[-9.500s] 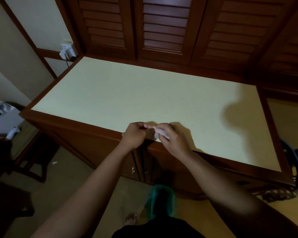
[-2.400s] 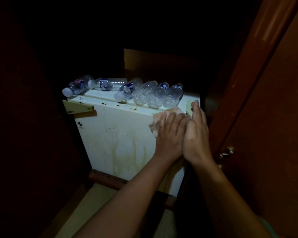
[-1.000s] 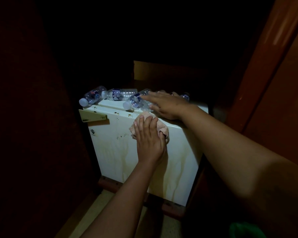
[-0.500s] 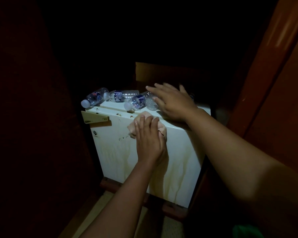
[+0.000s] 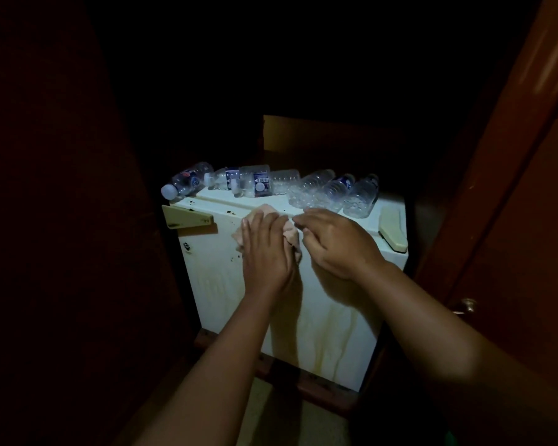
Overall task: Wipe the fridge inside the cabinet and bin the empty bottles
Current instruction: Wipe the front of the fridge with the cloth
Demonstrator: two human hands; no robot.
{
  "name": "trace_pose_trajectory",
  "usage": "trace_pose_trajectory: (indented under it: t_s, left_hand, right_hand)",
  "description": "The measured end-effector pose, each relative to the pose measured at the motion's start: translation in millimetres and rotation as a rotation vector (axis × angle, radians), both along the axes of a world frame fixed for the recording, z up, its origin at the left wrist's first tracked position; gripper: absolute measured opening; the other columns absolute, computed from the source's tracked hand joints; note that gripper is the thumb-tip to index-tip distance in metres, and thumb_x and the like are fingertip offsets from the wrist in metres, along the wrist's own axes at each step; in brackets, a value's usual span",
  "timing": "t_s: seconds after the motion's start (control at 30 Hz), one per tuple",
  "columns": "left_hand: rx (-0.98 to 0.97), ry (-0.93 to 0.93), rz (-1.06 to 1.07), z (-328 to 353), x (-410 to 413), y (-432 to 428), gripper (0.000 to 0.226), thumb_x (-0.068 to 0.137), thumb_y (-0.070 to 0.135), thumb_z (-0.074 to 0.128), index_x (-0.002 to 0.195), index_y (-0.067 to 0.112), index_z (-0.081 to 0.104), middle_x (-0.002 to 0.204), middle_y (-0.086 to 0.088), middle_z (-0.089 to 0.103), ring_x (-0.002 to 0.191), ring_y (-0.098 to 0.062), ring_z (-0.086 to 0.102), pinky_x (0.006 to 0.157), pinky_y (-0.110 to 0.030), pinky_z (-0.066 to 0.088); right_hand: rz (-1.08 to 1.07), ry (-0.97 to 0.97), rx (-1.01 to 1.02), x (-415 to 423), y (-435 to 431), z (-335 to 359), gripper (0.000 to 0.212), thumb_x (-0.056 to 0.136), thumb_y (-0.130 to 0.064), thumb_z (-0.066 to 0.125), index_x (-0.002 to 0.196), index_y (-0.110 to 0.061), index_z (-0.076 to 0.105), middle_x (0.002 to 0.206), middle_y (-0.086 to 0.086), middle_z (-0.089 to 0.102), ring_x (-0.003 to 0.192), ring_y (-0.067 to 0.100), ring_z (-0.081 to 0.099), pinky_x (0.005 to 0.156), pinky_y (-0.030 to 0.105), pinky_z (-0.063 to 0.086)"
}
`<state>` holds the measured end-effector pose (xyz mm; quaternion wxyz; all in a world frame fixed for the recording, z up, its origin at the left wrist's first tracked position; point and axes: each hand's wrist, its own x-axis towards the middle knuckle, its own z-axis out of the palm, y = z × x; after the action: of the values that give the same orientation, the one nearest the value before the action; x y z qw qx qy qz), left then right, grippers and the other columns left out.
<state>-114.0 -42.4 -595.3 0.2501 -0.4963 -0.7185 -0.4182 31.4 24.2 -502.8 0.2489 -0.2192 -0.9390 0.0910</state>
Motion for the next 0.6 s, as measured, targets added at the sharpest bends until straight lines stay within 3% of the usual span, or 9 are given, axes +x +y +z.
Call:
trace_pose_trajectory:
  t_s: [0.1, 0.17, 0.23, 0.37, 0.5, 0.6]
  left_hand:
    - [0.025, -0.053, 0.085, 3, -21, -6, 0.046, 0.099, 0.022, 0.035, 0.137, 0.006, 0.054, 0.143, -0.014, 0.053, 0.148, -0.032, 0.035, 0.128, -0.053, 0.012]
    - [0.029, -0.096, 0.141, 4, -28, -8, 0.046, 0.099, 0.021, 0.035, 0.139, 0.007, 0.052, 0.145, -0.013, 0.051, 0.150, -0.031, 0.032, 0.129, -0.052, 0.010]
    - [0.022, -0.117, 0.132, 5, -24, -6, 0.046, 0.100, 0.021, 0.036, 0.140, 0.006, 0.051, 0.146, -0.015, 0.050, 0.151, -0.033, 0.030, 0.129, -0.052, 0.011]
    - [-0.032, -0.002, -0.019, 6, -13, -4, 0.046, 0.102, 0.024, 0.036, 0.138, 0.003, 0.056, 0.142, -0.017, 0.055, 0.147, -0.035, 0.037, 0.128, -0.052, 0.015]
    - [-0.035, -0.087, 0.092, 9, -47, -16, 0.049, 0.102, 0.027, 0.030, 0.139, 0.005, 0.053, 0.145, -0.016, 0.052, 0.148, -0.033, 0.036, 0.128, -0.048, 0.016]
    - [-0.051, -0.180, 0.131, 15, -52, -18, 0.050, 0.103, 0.028, 0.030, 0.142, 0.004, 0.051, 0.148, -0.017, 0.049, 0.149, -0.031, 0.033, 0.127, -0.045, 0.020]
  right_hand:
    - [-0.001, -0.027, 0.032, 0, -3, 2, 0.034, 0.101, -0.020, 0.051, 0.128, -0.015, 0.071, 0.140, 0.005, 0.067, 0.144, 0.018, 0.047, 0.112, 0.033, 0.039]
    - [-0.013, -0.038, 0.050, -3, -2, 1, 0.031, 0.099, -0.020, 0.050, 0.117, -0.011, 0.073, 0.131, 0.007, 0.071, 0.140, 0.017, 0.051, 0.113, 0.037, 0.043]
    - [-0.039, -0.044, 0.048, -5, -2, -1, 0.038, 0.093, -0.028, 0.044, 0.108, -0.008, 0.073, 0.119, 0.008, 0.074, 0.128, 0.022, 0.059, 0.100, 0.045, 0.052]
    - [-0.081, -0.023, 0.055, -10, -3, -1, 0.051, 0.084, -0.038, 0.034, 0.101, -0.009, 0.073, 0.105, 0.007, 0.077, 0.102, 0.031, 0.067, 0.083, 0.045, 0.058]
    - [-0.119, -0.076, 0.078, -16, -5, 4, 0.044, 0.083, -0.039, 0.033, 0.088, -0.015, 0.070, 0.109, 0.004, 0.078, 0.105, 0.033, 0.066, 0.081, 0.039, 0.057]
    - [-0.115, -0.061, 0.048, -17, -4, 3, 0.047, 0.083, -0.039, 0.032, 0.092, -0.015, 0.072, 0.111, 0.005, 0.078, 0.106, 0.032, 0.067, 0.082, 0.040, 0.058]
